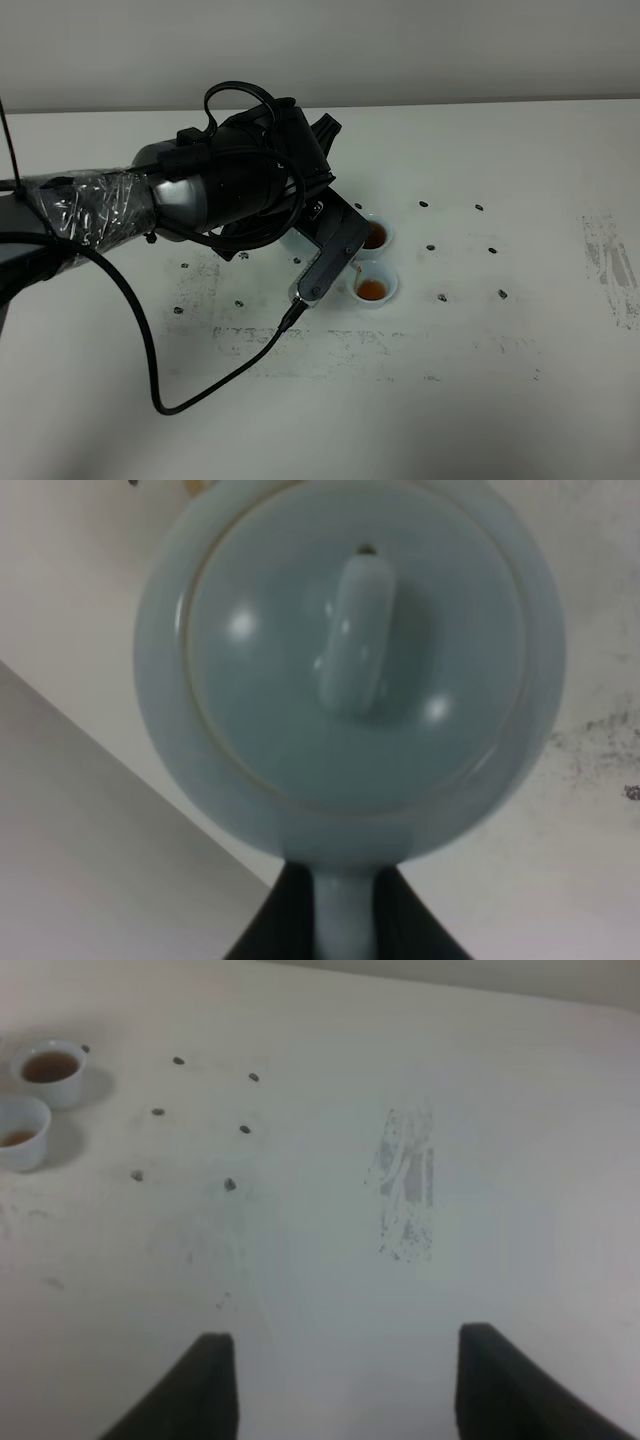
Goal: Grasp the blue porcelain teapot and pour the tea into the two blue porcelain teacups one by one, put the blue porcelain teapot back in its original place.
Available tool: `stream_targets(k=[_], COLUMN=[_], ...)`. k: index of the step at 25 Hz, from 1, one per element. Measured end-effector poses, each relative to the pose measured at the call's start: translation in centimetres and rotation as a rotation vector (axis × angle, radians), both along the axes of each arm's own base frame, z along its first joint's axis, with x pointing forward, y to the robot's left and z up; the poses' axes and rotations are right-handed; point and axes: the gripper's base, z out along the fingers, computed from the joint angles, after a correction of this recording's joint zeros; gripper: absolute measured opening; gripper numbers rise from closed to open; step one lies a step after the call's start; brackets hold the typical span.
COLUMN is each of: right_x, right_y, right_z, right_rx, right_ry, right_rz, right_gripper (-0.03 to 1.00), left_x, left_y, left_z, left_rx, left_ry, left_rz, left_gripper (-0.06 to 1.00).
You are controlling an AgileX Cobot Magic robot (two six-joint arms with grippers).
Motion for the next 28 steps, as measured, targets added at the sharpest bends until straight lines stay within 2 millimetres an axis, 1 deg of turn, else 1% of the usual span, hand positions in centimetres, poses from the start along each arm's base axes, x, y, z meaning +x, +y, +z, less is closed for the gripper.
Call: stream_targets(k=[28], right_x=[0.00], right_y=[0.00], right_z=[0.00], right_rx=[0.000], right_ry=[0.000], right_rz=[0.000], right_gripper=[0.51], left_x=[0.19], left_y=[-0.38], left_z=[0.09], left_rx=[0.005], left_ry=[-0.017], left_rz=[-0.082], left_gripper=[0.04])
